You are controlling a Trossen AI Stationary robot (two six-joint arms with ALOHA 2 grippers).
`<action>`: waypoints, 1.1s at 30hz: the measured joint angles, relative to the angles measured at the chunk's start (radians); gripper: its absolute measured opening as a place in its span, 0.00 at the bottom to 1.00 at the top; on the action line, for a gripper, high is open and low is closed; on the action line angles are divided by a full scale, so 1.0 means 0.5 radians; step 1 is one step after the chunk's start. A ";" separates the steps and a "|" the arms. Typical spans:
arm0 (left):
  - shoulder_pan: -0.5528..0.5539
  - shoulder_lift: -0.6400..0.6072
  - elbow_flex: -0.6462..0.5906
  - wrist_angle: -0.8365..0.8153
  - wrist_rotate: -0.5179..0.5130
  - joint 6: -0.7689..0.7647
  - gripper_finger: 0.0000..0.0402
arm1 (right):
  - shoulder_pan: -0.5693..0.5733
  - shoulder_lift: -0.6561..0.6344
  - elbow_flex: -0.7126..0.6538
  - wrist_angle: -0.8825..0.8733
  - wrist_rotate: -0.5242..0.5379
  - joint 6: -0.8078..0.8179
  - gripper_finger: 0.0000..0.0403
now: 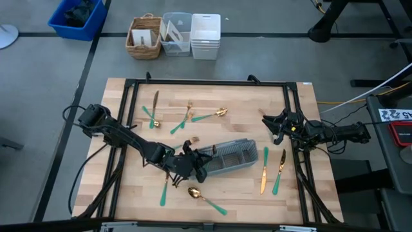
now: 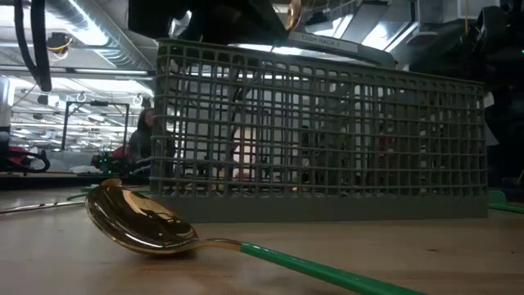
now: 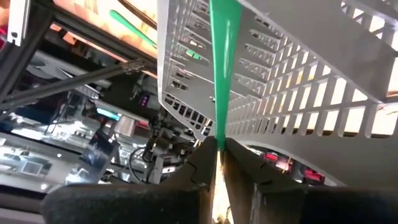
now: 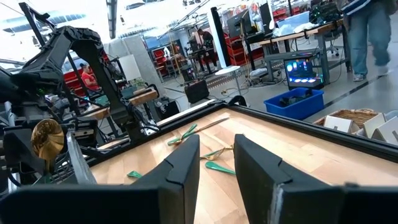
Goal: Sort silverware
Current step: Put the gold spoon into the gray silverware organizer, then put the gold fork into the gray silverware organizer
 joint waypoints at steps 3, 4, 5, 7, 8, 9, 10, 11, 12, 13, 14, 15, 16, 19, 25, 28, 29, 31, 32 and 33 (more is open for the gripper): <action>0.000 0.000 0.000 -0.006 0.025 -0.017 0.05 | 0.000 0.000 0.000 0.001 0.000 0.000 0.25; 0.000 -0.001 0.000 -0.008 0.035 -0.021 0.05 | 0.000 0.000 0.000 0.000 0.000 0.000 0.25; 0.000 -0.001 0.000 -0.010 0.043 -0.025 0.05 | 0.000 0.000 0.000 0.001 0.000 0.000 0.25; 0.000 -0.002 0.000 -0.013 0.065 -0.027 0.05 | 0.000 0.000 0.000 0.000 0.000 0.000 0.25; 0.000 -0.002 0.000 -0.013 0.068 -0.027 0.05 | 0.000 0.000 0.000 0.000 0.000 0.000 0.25; 0.001 -0.002 0.000 -0.013 0.069 -0.029 0.05 | 0.000 0.001 0.000 0.001 0.000 0.000 0.25; 0.001 -0.002 0.000 -0.011 0.075 -0.039 0.05 | 0.000 0.001 0.000 0.000 0.000 0.000 0.25; 0.001 -0.002 0.000 -0.008 0.080 -0.059 0.05 | 0.000 0.000 0.000 0.000 0.000 0.000 0.25; 0.001 -0.002 0.000 -0.008 0.080 -0.082 0.05 | 0.000 0.001 0.000 0.000 0.000 0.000 0.25; 0.002 -0.002 0.000 -0.008 0.080 -0.095 0.05 | 0.000 0.000 0.000 0.000 0.000 0.000 0.25; 0.002 -0.002 0.000 -0.008 0.080 -0.106 0.05 | 0.000 0.000 0.000 0.000 0.000 0.000 0.25; 0.002 -0.002 0.000 -0.009 0.080 -0.123 0.05 | 0.000 0.000 0.000 0.000 0.000 0.000 0.25; 0.002 -0.002 0.000 -0.008 0.081 -0.136 0.05 | 0.000 0.001 0.000 0.000 0.000 0.000 0.25; 0.002 -0.002 0.000 -0.003 0.083 -0.159 0.05 | 0.000 0.000 0.000 0.000 -0.001 0.000 0.25; 0.002 -0.001 0.000 -0.006 0.088 -0.167 0.07 | 0.000 0.000 0.000 0.000 -0.001 0.000 0.25; 0.002 -0.001 0.000 -0.004 0.095 -0.160 0.09 | 0.000 0.000 0.000 0.000 -0.002 0.000 0.25; 0.002 0.000 0.000 -0.004 0.096 -0.144 0.10 | 0.000 0.001 0.000 0.000 -0.002 0.000 0.25; 0.002 0.001 -0.001 -0.005 0.098 -0.144 0.11 | 0.000 0.000 0.000 0.000 -0.002 0.000 0.25; 0.002 0.001 -0.003 -0.008 0.108 -0.145 0.12 | 0.000 0.000 0.000 0.000 -0.002 -0.001 0.25; 0.002 0.005 -0.005 -0.011 0.116 -0.153 0.12 | 0.000 0.001 0.000 0.000 -0.004 0.000 0.25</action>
